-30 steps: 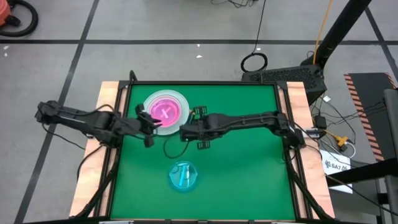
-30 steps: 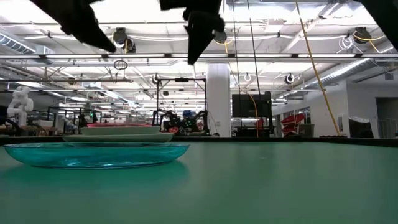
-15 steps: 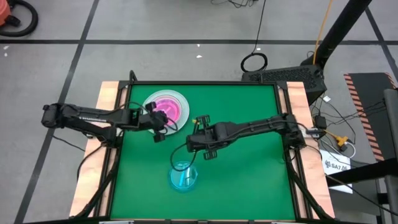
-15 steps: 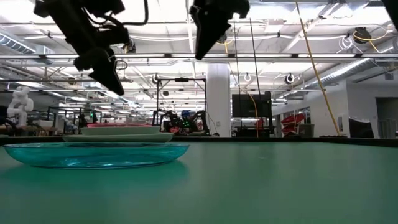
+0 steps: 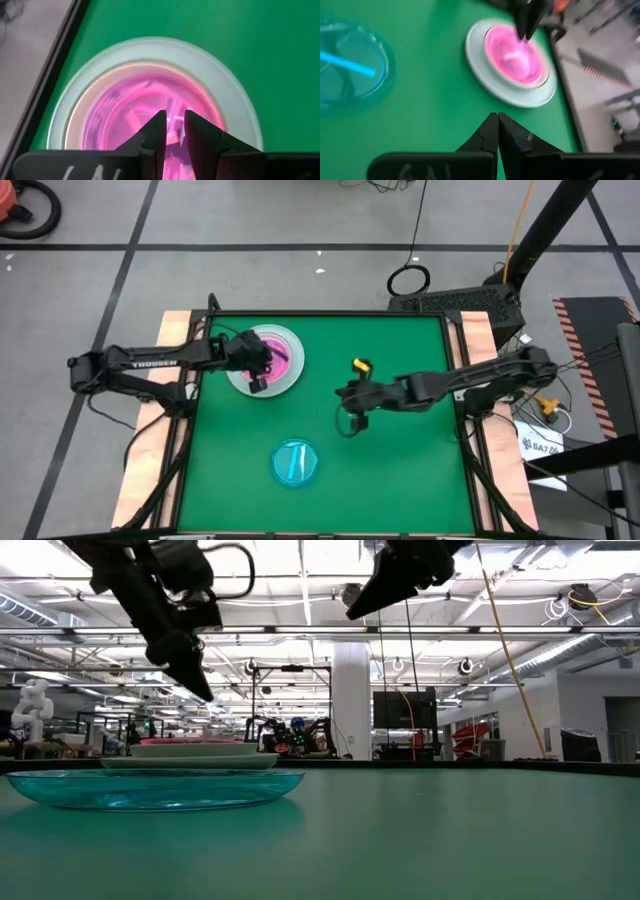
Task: Stack plastic plates
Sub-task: Stack the pink plate on top of the pink plate, then stack the blue plate on top of the pink plate
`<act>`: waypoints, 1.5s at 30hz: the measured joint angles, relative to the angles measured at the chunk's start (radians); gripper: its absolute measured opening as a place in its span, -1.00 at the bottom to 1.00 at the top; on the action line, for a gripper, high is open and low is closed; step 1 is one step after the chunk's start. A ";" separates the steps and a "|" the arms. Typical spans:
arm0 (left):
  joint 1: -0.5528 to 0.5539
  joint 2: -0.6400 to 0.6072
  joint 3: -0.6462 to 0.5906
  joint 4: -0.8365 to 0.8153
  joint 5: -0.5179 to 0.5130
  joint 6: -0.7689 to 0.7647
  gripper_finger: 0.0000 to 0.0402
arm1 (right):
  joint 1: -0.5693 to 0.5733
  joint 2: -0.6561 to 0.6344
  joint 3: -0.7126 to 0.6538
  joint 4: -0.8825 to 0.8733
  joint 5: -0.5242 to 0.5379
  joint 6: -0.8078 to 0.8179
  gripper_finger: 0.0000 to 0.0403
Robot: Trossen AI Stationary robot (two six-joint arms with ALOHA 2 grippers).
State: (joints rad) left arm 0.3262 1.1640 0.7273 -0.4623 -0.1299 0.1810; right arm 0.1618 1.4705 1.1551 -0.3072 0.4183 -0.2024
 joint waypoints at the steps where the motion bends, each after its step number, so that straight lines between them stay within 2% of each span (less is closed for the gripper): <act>1: 0.016 0.012 0.000 -0.002 0.001 -0.004 -0.62 | -0.003 -0.028 -0.040 0.052 0.000 -0.017 -1.00; 7: 0.087 0.146 0.000 0.013 0.015 0.008 -0.62 | -0.028 -0.178 -0.247 0.376 -0.001 -0.133 -1.00; 11: 0.133 0.220 0.000 0.044 0.025 0.009 -0.62 | -0.039 -0.256 -0.327 0.463 0.000 -0.158 -1.00; 16: 0.173 0.264 0.000 0.062 0.028 0.001 -0.62 | -0.038 -0.307 -0.355 0.452 -0.004 -0.142 -1.00; 27: 0.231 0.275 0.000 0.077 0.028 -0.006 -0.62 | -0.036 -0.308 -0.356 0.453 -0.005 -0.150 -1.00; 33: 0.236 0.275 0.000 0.137 0.028 -0.027 -0.62 | -0.036 -0.308 -0.356 0.453 -0.005 -0.150 -1.00; 40: 0.197 0.247 0.000 0.116 0.028 -0.115 -0.62 | -0.036 -0.308 -0.356 0.453 -0.004 -0.150 -1.00; 45: 0.112 0.199 0.000 0.061 0.029 -0.185 -0.62 | -0.036 -0.307 -0.356 0.453 -0.004 -0.150 -1.00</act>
State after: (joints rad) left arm 0.4381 1.3632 0.7273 -0.4013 -0.1005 -0.0041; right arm 0.1257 1.1632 0.7994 0.1459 0.4145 -0.3527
